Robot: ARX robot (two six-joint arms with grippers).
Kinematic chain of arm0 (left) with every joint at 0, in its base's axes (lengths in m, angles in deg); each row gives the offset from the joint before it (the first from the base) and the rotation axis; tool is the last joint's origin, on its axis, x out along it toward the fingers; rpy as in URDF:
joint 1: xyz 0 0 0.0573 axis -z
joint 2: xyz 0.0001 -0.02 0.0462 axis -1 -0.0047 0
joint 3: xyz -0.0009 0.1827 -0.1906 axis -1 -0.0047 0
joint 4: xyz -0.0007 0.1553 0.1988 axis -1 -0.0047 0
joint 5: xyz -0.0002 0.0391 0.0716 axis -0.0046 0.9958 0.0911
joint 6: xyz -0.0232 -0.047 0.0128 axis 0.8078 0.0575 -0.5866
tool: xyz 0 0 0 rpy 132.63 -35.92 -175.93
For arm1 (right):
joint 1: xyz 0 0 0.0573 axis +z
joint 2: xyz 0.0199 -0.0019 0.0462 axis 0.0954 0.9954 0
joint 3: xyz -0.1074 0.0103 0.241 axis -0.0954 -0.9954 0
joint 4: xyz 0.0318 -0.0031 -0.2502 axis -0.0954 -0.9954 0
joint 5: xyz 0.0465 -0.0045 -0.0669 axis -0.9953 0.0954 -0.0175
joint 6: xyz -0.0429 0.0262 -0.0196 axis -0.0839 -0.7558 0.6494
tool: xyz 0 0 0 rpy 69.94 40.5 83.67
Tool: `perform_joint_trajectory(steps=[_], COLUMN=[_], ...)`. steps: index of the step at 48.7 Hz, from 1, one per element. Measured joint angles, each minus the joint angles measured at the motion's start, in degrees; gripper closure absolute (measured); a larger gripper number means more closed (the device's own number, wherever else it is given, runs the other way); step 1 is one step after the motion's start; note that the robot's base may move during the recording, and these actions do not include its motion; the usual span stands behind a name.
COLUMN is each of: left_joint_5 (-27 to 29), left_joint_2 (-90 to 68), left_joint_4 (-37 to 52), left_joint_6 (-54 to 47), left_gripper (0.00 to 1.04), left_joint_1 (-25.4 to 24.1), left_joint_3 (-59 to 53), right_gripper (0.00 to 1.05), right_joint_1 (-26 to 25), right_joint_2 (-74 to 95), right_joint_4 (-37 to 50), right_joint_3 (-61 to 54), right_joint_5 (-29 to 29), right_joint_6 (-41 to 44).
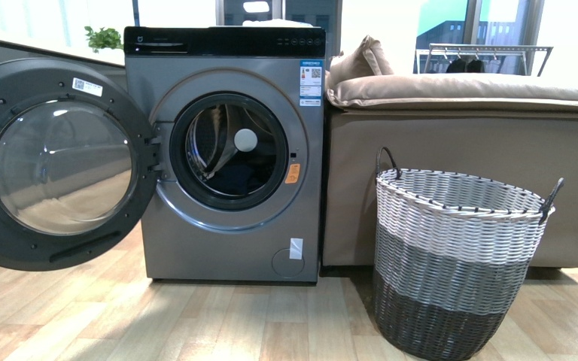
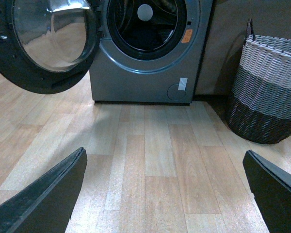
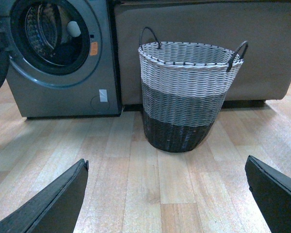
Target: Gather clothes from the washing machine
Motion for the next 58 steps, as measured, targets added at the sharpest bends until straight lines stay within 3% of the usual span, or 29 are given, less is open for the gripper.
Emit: perform_joint_trajectory(steps=[58], left_joint_5=[0.00], left_joint_2=[0.04], left_joint_4=[0.00], left_joint_6=[0.00], left_gripper=[0.07], left_joint_1=[0.00], left_joint_3=[0.00], right_gripper=[0.08], right_joint_1=[0.00], right_joint_2=[0.00], right_joint_4=[0.00], right_joint_3=[0.00], right_joint_5=[0.00], right_joint_6=[0.00])
